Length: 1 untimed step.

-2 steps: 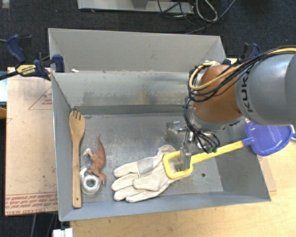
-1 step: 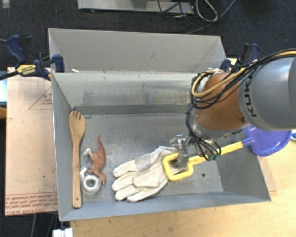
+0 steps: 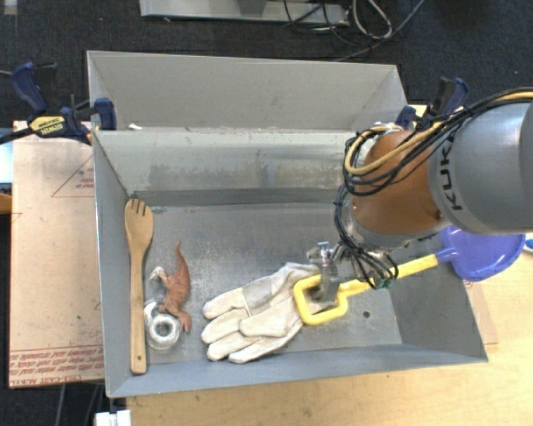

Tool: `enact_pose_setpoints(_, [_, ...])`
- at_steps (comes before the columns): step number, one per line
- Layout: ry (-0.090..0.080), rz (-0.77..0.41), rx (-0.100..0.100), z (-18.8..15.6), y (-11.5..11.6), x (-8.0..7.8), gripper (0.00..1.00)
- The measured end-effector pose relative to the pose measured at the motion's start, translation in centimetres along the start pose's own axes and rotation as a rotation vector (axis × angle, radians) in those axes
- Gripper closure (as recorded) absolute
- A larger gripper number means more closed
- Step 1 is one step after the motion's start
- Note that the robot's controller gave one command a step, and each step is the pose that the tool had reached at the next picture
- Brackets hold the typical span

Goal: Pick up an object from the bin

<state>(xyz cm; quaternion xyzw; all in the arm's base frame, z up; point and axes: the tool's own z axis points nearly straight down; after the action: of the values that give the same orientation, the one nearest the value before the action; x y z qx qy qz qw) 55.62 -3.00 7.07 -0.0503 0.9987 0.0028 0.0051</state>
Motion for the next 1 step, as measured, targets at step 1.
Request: enact_pose_setpoints(1, [0.002,0.008,-0.001,-8.52,0.12,-0.9,1.0])
